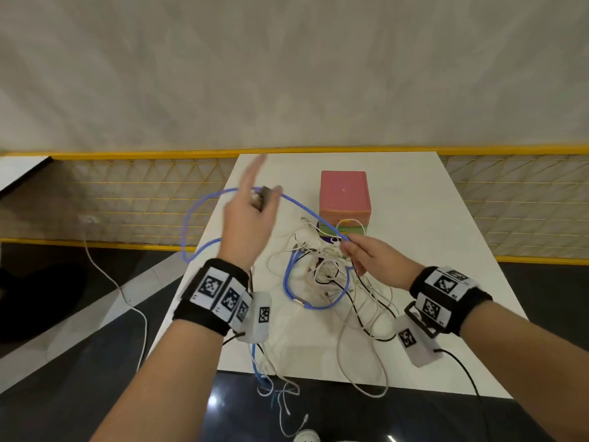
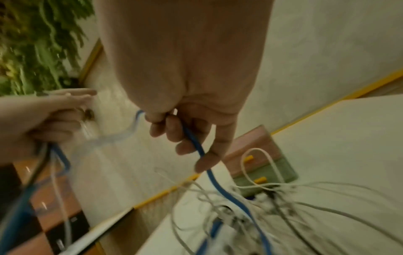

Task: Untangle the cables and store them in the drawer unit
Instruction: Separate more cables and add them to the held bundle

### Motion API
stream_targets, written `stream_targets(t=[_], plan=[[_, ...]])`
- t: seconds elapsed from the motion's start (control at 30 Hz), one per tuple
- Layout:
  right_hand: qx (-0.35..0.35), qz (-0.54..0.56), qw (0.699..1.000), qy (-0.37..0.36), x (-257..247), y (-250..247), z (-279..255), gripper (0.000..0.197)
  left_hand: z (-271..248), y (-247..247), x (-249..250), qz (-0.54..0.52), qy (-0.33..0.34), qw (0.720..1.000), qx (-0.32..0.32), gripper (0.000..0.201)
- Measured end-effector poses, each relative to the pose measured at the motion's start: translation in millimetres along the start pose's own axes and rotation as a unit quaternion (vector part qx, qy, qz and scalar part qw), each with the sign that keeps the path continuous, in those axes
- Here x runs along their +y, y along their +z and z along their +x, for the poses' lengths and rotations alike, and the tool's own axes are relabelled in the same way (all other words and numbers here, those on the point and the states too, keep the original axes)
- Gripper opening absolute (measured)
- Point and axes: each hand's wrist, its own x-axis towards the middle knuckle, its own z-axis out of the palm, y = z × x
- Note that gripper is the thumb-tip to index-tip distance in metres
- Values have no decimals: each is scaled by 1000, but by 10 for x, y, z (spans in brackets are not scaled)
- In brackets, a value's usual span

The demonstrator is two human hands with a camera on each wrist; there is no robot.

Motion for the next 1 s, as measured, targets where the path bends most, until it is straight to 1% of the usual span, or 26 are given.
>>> stream_targets(t=[0.03, 0.07, 0.1, 0.13, 0.17, 0.2, 0.27, 0.33, 0.4, 0.43, 0.5, 0.53, 0.57, 0.6, 0.63, 0.67, 0.7, 0.73, 0.77, 0.8, 0.83, 0.87, 0.93, 1.0], plan=[[5, -7, 1000, -19, -135, -8, 45, 25, -76, 72, 22, 8, 14, 996, -83, 46], [9, -14, 999, -42, -264, -24, 92, 23, -138, 142, 47, 32, 21, 986, -165, 45], [12, -20, 997, -69, -396, -53, 135, 21, -171, 209, 57, 60, 22, 973, -220, 38], [18, -21, 996, -90, -494, -85, 179, 19, -182, 249, 52, 80, 17, 967, -240, 29], [26, -14, 994, -102, -567, -119, 216, 19, -178, 260, 56, 88, 13, 968, -235, 24], [35, -1, 994, -107, -611, -150, 238, 19, -155, 256, 46, 88, 20, 973, -211, 26], [44, 34, 993, -100, -585, -160, 260, 20, -88, 215, 55, 86, 51, 988, -121, 26], [23, 45, 996, -70, -448, -79, 253, 16, -5, 116, 124, 54, 63, 997, -6, 22], [-12, 19, 999, -29, -251, 79, 224, 17, 105, -8, 194, 1, 60, 993, 100, 20], [-33, 9, 999, -7, -148, 156, 208, 19, 163, -73, 219, -22, 56, 988, 142, 19], [-55, 14, 998, 26, -16, 264, 183, 22, 251, -188, 240, -39, 48, 980, 191, 17], [-52, 25, 998, 32, 0, 287, 185, 24, 264, -222, 240, -36, 50, 979, 195, 14], [-45, 38, 998, 29, -8, 291, 206, 26, 256, -244, 228, -27, 61, 981, 183, 10], [-38, 50, 998, 19, -66, 277, 224, 26, 221, -245, 226, -17, 74, 985, 158, 15], [-33, 59, 998, 6, -152, 252, 246, 26, 177, -227, 202, -4, 88, 989, 115, 28], [-30, 66, 997, -11, -255, 215, 270, 26, 127, -198, 176, 19, 99, 993, 54, 40], [-29, 69, 997, -33, -368, 173, 293, 26, 80, -157, 147, 58, 101, 993, -12, 45], [-24, 67, 996, -60, -493, 129, 309, 26, 38, -111, 123, 104, 95, 987, -76, 43], [-17, 61, 994, -87, -609, 84, 322, 25, 7, -67, 100, 141, 84, 979, -123, 36], [-7, 54, 993, -108, -712, 39, 329, 25, -8, -42, 76, 154, 67, 974, -149, 27], [7, 47, 991, -125, -788, -6, 335, 24, -20, -32, 67, 144, 54, 976, -156, 21], [24, 41, 989, -138, -841, -45, 338, 22, -19, -36, 57, 127, 50, 979, -150, 21], [53, 25, 987, -152, -872, -96, 343, 16, -9, -47, 65, 105, 67, 985, -123, 26], [44, -8, 990, -137, -830, -98, 350, 14, -3, -79, 115, 91, 79, 989, -87, 28]])
